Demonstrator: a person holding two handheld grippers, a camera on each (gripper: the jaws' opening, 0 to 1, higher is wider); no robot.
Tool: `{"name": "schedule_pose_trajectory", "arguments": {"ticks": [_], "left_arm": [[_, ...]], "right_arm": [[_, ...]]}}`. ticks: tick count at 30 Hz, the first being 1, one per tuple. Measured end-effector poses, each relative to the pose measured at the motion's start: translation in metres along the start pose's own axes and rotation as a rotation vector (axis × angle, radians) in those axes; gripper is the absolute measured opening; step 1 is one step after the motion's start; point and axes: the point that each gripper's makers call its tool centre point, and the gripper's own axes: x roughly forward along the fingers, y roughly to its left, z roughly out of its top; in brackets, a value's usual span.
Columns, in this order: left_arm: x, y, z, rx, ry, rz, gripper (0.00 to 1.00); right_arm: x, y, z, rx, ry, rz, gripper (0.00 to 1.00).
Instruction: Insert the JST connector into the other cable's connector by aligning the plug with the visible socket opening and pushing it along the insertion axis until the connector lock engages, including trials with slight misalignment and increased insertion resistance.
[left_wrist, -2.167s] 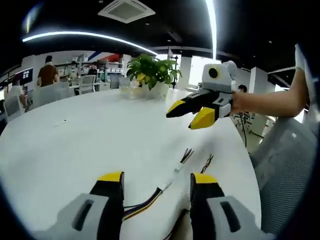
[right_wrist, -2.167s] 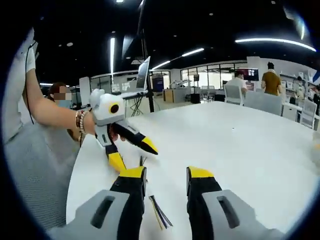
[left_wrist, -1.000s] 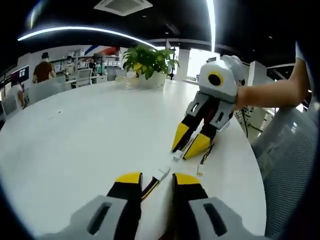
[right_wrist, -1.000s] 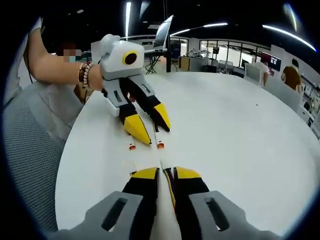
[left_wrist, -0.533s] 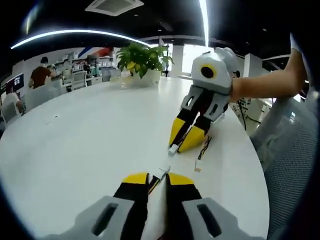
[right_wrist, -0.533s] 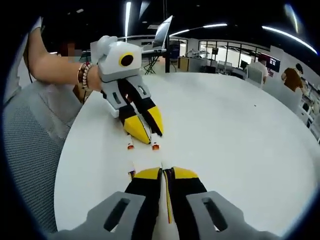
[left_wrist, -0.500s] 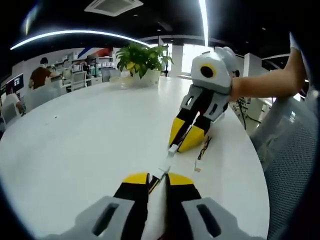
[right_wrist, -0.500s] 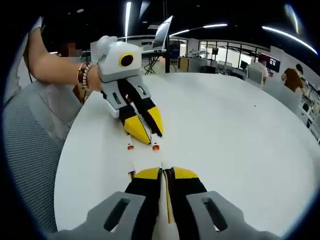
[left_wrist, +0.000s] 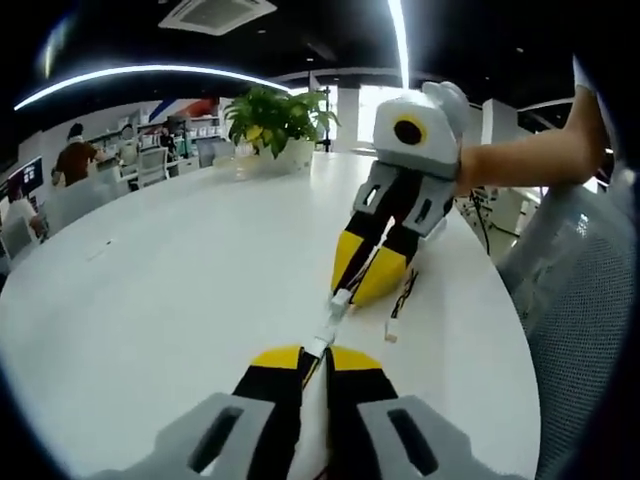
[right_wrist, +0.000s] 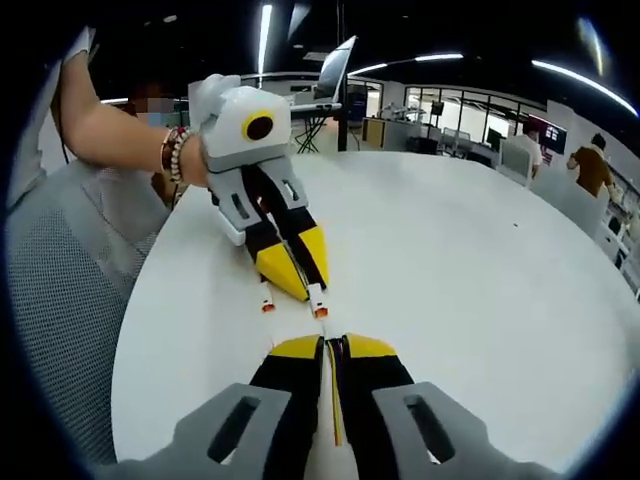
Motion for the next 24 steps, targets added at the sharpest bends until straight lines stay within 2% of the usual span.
{"name": "schedule_pose_trajectory", "arguments": {"ticks": [5, 11, 20, 24], "left_arm": [[0.0005, 0.0018, 0.0021, 0.023, 0.012, 0.014, 0.0], [0.0012, -0.001, 0.0054, 0.046, 0.013, 0.003, 0.0], [0.0014, -0.0072, 0.0069, 0.125, 0.044, -0.02, 0.0], [-0.0004, -0.007, 0.0094, 0.16, 0.045, -0.021, 0.0]], "right_arm": [[0.0014, 0.002, -0.002, -0.008, 0.017, 0.008, 0.05], [0.0037, 0.0018, -0.0004, -0.029, 0.021, 0.004, 0.05], [0.005, 0.0052, 0.0001, -0.058, 0.035, 0.016, 0.05], [0.0068, 0.0087, 0.0003, -0.104, 0.058, 0.024, 0.05]]}}
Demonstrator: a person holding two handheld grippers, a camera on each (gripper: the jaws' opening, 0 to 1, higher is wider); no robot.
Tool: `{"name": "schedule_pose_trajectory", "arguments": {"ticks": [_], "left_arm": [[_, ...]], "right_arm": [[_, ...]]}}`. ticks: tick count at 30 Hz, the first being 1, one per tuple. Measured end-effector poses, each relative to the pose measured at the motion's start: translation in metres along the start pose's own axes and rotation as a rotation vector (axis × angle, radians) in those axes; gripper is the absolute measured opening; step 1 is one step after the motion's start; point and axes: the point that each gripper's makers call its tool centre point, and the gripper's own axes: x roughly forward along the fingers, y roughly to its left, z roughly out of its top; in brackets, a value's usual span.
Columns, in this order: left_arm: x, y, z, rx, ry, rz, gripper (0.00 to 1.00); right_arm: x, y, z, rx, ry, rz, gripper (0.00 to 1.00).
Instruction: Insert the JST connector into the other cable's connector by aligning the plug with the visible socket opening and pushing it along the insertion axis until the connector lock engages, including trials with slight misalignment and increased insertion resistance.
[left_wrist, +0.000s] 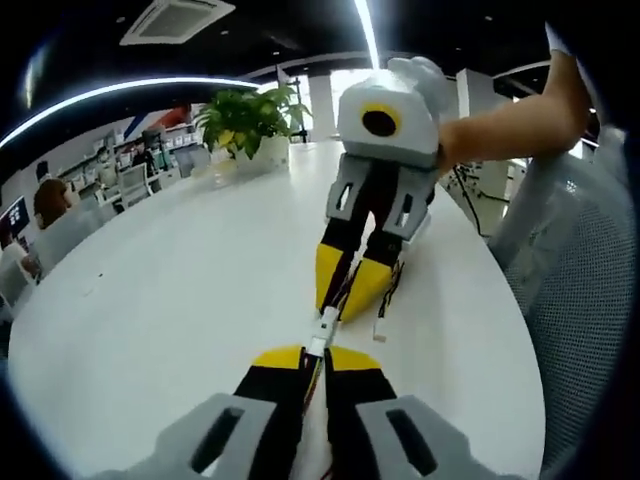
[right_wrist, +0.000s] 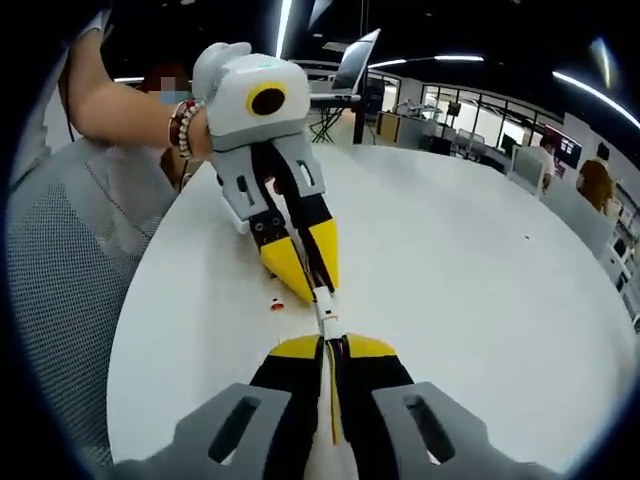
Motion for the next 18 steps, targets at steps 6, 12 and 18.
{"name": "schedule_pose_trajectory", "arguments": {"ticks": [6, 12, 18], "left_arm": [[-0.0015, -0.0037, 0.0034, 0.044, 0.0, -0.015, 0.0], [-0.0027, -0.0021, 0.0034, 0.037, 0.003, -0.009, 0.0], [-0.0018, -0.0046, 0.0026, 0.008, -0.003, -0.019, 0.0]], "right_arm": [[0.0018, 0.0049, 0.0058, -0.045, 0.006, 0.018, 0.05], [0.0007, 0.0035, 0.005, -0.041, 0.007, 0.016, 0.04], [0.0017, 0.0058, 0.0048, -0.03, 0.001, 0.026, 0.04]]}}
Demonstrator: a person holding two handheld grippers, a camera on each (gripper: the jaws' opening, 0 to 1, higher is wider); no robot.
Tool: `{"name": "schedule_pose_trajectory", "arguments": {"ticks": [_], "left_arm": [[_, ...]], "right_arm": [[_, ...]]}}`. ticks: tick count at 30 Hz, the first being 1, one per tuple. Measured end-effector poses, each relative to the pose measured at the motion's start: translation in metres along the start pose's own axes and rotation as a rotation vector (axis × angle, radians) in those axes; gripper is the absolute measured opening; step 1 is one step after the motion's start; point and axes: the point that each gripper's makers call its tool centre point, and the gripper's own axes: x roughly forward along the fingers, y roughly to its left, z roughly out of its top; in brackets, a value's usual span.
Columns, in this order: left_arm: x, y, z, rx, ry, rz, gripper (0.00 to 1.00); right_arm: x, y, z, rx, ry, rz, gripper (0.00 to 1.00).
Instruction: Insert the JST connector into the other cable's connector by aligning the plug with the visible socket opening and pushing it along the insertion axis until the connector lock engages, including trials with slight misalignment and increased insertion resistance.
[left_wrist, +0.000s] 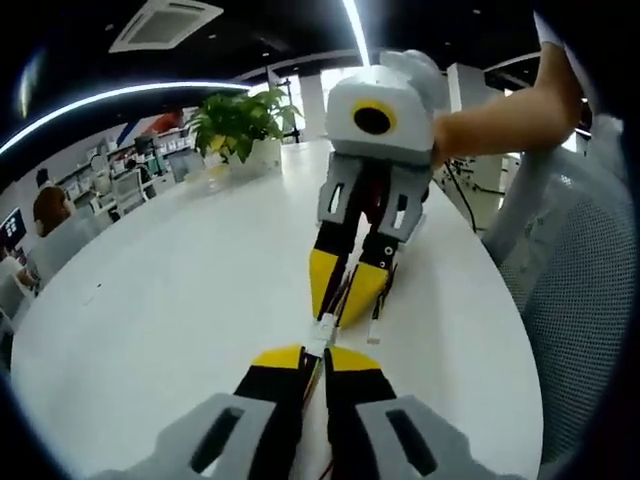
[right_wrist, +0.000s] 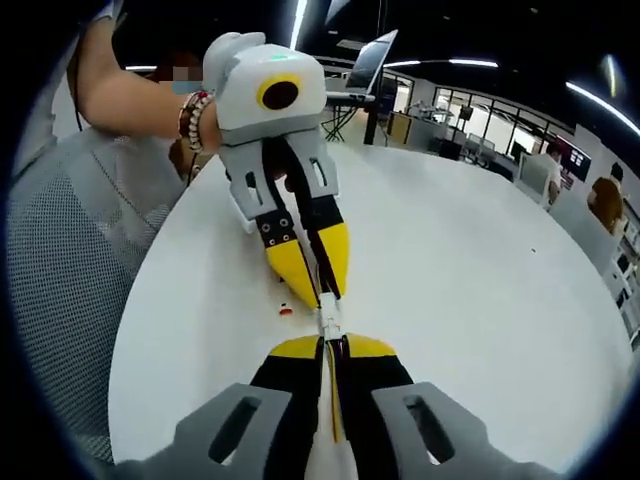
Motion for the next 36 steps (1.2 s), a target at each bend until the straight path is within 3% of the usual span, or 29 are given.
{"name": "schedule_pose_trajectory", "arguments": {"ticks": [4, 26, 29, 36], "left_arm": [[0.002, -0.006, 0.006, -0.016, -0.034, -0.031, 0.0], [-0.001, -0.006, 0.009, 0.025, -0.046, -0.029, 0.0], [0.003, 0.0, 0.007, -0.008, -0.032, 0.013, 0.0], [0.0, 0.018, 0.009, -0.056, -0.038, 0.104, 0.06]], "right_arm": [[-0.001, -0.003, 0.004, -0.002, -0.018, -0.012, 0.04], [-0.004, -0.002, 0.007, 0.033, -0.035, 0.0, 0.04], [-0.004, -0.006, 0.003, 0.013, -0.015, -0.029, 0.04], [-0.006, -0.018, 0.01, 0.041, -0.07, -0.091, 0.04]]}}
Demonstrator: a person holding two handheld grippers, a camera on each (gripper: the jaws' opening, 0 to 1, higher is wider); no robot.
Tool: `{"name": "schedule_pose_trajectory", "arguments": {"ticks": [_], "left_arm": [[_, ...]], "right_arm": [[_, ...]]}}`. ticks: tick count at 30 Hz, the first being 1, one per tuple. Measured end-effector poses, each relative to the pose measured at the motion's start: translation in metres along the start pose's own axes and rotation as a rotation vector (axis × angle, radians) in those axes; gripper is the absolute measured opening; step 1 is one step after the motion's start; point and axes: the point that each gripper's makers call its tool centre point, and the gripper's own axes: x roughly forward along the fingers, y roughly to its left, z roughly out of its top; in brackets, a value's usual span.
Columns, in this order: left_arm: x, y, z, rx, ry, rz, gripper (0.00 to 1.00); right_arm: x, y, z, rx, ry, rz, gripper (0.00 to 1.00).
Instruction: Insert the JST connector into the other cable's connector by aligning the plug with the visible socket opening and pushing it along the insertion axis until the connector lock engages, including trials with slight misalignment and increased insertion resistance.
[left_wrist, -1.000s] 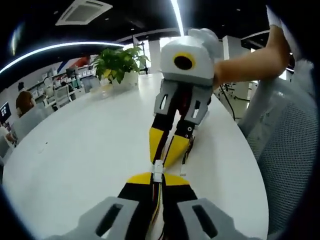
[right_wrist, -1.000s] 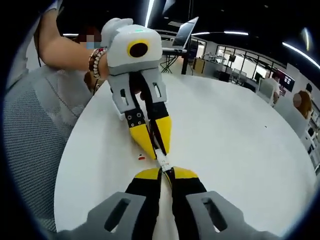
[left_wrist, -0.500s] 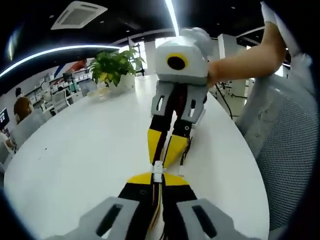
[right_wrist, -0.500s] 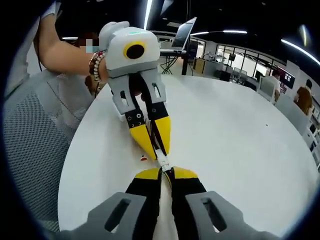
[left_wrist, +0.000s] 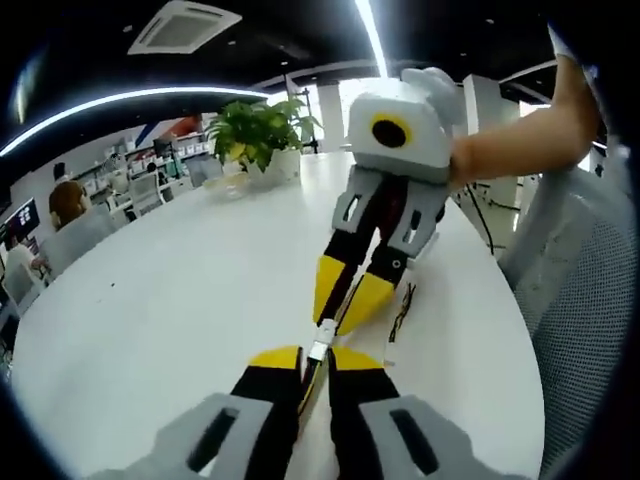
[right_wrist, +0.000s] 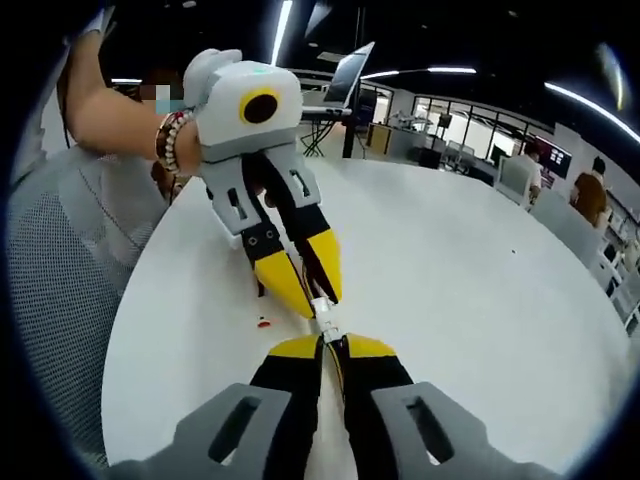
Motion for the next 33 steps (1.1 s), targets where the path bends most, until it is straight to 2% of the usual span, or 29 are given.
{"name": "schedule_pose_trajectory", "arguments": {"ticks": [4, 8, 11, 14, 17, 20, 21, 23, 25, 26, 29, 33], "left_arm": [[0.0, 0.004, -0.011, 0.0, 0.045, 0.024, 0.1], [0.001, 0.003, -0.015, -0.007, 0.055, 0.021, 0.1], [0.001, 0.004, -0.017, -0.017, 0.069, 0.031, 0.12], [0.0, 0.006, -0.018, -0.036, 0.07, 0.032, 0.12], [0.0, 0.009, -0.021, -0.046, 0.078, 0.047, 0.13], [-0.001, 0.01, -0.023, -0.079, 0.086, 0.049, 0.16], [-0.001, 0.009, -0.026, -0.106, 0.099, 0.047, 0.18], [-0.001, 0.011, -0.031, -0.152, 0.118, 0.055, 0.23], [-0.003, 0.014, -0.031, -0.149, 0.119, 0.064, 0.25], [-0.004, 0.015, -0.031, -0.151, 0.117, 0.067, 0.26], [-0.009, 0.019, -0.023, -0.19, 0.091, 0.073, 0.31], [-0.015, 0.019, -0.016, -0.203, 0.076, 0.071, 0.35]], "right_arm": [[0.006, 0.0, -0.007, -0.035, 0.042, -0.022, 0.05], [0.01, -0.001, -0.012, -0.019, 0.04, -0.035, 0.05], [0.011, -0.008, -0.013, -0.017, 0.03, -0.077, 0.05], [0.012, -0.01, -0.012, 0.012, 0.013, -0.085, 0.05], [0.015, -0.012, -0.017, 0.031, 0.022, -0.094, 0.05], [0.014, -0.012, -0.017, 0.041, 0.021, -0.1, 0.05], [0.014, -0.013, -0.016, 0.075, 0.013, -0.102, 0.06], [0.012, -0.017, -0.012, 0.1, -0.007, -0.111, 0.11], [0.009, -0.019, -0.007, 0.154, -0.038, -0.114, 0.17], [0.008, -0.019, -0.007, 0.148, -0.04, -0.114, 0.17], [0.002, -0.023, -0.003, 0.145, -0.05, -0.13, 0.15], [-0.008, -0.03, 0.004, 0.163, -0.075, -0.152, 0.15]]}}
